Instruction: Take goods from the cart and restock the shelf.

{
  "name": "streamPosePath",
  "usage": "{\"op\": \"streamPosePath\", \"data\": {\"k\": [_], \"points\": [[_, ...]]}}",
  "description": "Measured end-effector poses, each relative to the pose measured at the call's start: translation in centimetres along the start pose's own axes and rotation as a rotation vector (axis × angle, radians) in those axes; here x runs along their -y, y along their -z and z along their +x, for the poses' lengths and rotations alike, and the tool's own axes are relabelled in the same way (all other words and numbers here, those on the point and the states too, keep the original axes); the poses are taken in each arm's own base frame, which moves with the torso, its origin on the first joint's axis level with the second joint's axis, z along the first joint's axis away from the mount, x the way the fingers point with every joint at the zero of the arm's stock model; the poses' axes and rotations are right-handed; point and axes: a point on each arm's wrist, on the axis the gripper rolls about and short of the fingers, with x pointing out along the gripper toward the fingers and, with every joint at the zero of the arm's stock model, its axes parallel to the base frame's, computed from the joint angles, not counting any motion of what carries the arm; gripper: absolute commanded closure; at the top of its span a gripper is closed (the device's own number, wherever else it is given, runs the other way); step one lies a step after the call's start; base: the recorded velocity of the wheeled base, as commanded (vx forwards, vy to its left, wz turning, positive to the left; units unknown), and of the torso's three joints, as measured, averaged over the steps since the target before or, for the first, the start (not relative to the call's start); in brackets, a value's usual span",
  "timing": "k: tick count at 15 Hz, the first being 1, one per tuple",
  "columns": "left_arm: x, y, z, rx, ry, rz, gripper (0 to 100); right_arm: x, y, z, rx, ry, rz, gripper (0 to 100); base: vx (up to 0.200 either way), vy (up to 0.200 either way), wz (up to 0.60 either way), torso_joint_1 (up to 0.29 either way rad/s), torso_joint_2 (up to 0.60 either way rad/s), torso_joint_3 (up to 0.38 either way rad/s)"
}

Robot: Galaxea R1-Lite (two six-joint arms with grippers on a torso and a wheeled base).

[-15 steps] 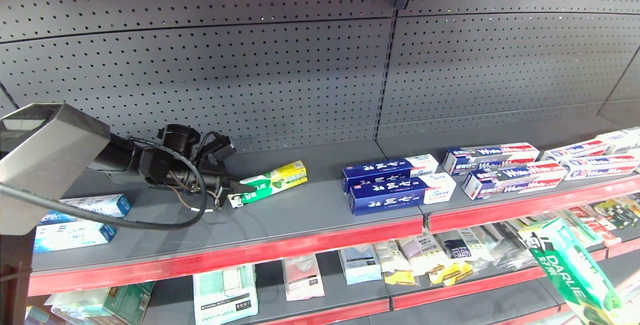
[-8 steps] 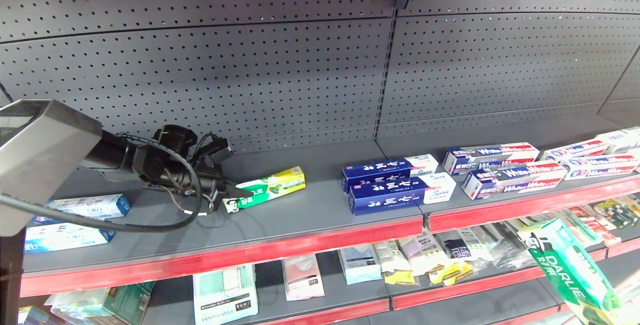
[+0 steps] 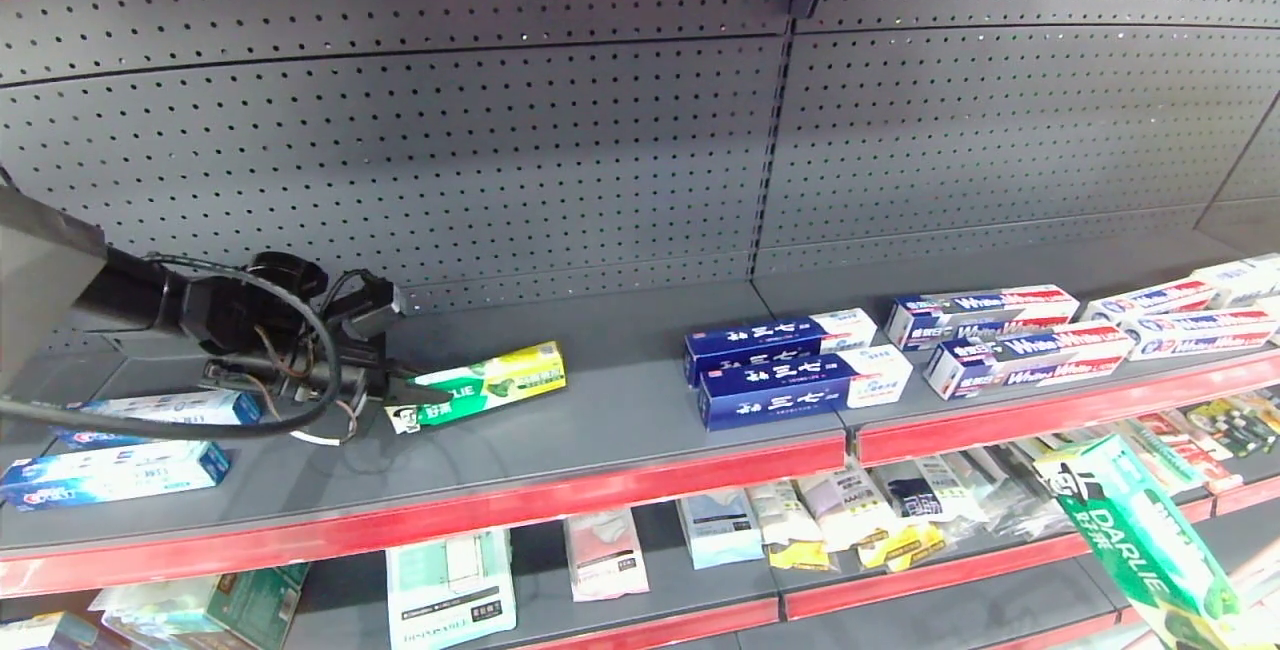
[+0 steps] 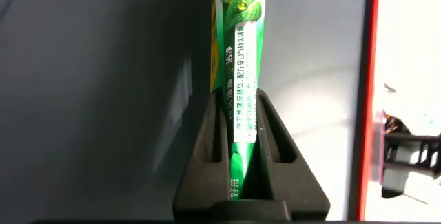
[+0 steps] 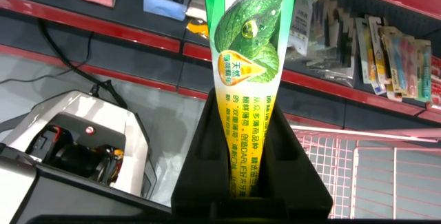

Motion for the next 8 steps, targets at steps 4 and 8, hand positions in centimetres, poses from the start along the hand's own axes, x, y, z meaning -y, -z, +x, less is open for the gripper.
{"op": "streamPosePath", "data": {"k": [4, 8], "points": [[1.3, 0.8, -1.3, 0.004, 0.004, 0.038, 100, 0.1, -0.2, 0.0, 0.005, 0.002, 0.0, 100, 0.0, 0.0, 0.0, 0.0, 0.0, 0.0], [2.1, 1.8, -3.2, -0.02, 0.014, 0.061, 100, 0.1, -0.3, -0.1, 0.009, 0.004, -0.001, 100, 0.0, 0.0, 0.0, 0.0, 0.0, 0.0]]}}
